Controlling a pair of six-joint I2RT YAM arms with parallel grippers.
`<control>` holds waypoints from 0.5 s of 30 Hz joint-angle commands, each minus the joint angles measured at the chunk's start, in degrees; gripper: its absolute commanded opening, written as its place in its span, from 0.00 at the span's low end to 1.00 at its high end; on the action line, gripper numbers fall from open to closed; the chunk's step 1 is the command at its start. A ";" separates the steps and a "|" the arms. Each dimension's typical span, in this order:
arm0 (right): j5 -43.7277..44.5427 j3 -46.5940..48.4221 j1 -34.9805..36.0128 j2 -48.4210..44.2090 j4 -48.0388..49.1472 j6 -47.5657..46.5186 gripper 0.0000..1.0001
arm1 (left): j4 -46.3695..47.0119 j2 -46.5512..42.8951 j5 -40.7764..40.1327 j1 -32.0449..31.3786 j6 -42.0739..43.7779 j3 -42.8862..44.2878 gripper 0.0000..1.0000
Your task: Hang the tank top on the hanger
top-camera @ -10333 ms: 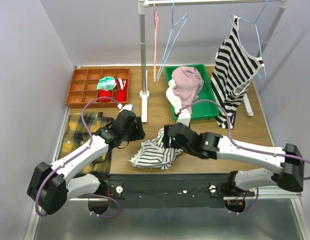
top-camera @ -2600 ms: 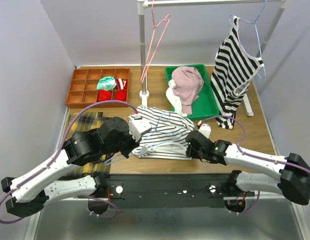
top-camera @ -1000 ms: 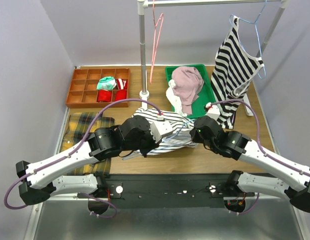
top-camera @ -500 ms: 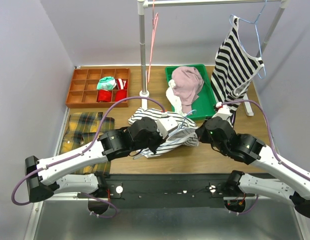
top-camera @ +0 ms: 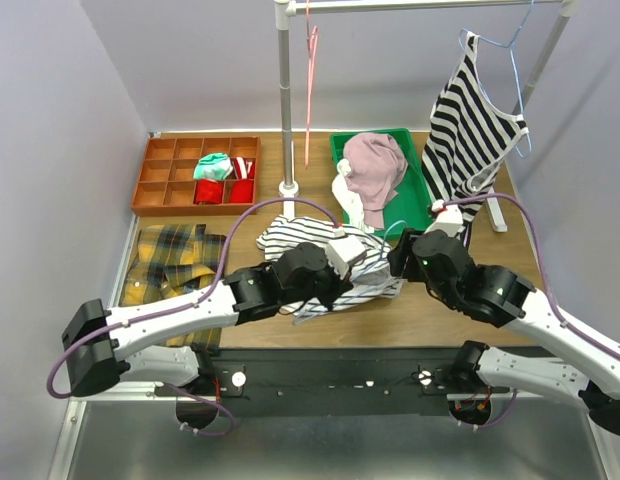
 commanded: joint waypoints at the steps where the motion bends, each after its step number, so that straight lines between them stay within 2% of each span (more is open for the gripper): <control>1: -2.44 -0.38 0.03 -3.87 6.69 -6.98 0.63 | 13.94 3.21 -2.18 -0.18 -4.65 -2.46 0.00; 9: -5.35 -4.42 -0.06 -0.81 19.44 -12.71 0.63 | 16.32 8.84 -0.08 0.52 -4.30 -0.97 0.00; 15: -2.89 -5.74 -0.06 5.17 21.64 -11.92 0.54 | 15.97 8.67 0.62 0.79 -3.94 -0.35 0.00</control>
